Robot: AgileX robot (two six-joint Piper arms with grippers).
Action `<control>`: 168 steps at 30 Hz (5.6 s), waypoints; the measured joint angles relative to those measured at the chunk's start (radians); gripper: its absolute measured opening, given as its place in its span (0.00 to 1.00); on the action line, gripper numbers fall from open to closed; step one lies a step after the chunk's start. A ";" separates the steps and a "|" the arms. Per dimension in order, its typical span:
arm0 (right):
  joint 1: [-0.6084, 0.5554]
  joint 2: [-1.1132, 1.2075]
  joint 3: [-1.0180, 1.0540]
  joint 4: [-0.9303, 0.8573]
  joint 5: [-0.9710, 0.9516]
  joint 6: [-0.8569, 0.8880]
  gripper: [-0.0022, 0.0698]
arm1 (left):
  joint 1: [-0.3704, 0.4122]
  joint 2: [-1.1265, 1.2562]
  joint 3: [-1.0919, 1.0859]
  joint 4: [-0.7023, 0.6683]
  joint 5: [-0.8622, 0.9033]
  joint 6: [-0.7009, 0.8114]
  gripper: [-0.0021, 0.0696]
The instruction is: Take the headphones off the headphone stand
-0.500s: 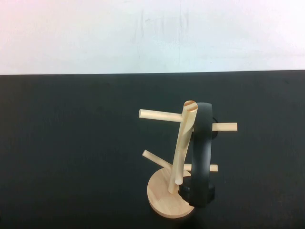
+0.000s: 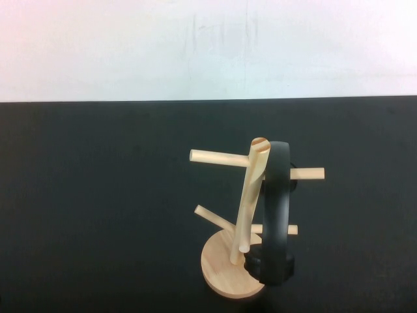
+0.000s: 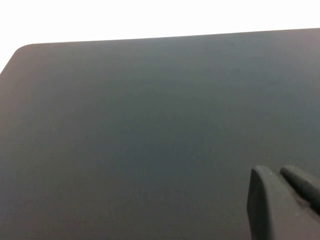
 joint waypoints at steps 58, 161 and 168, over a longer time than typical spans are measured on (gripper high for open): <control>0.000 0.410 -0.734 0.559 0.017 -0.143 0.02 | 0.000 0.000 0.000 0.000 0.000 0.000 0.03; -0.253 1.008 -0.652 1.624 0.755 -1.362 0.07 | 0.000 0.000 0.000 0.000 0.000 0.000 0.03; -0.288 1.007 -0.652 1.387 0.660 -1.177 0.07 | 0.000 0.000 0.000 0.000 0.000 0.000 0.03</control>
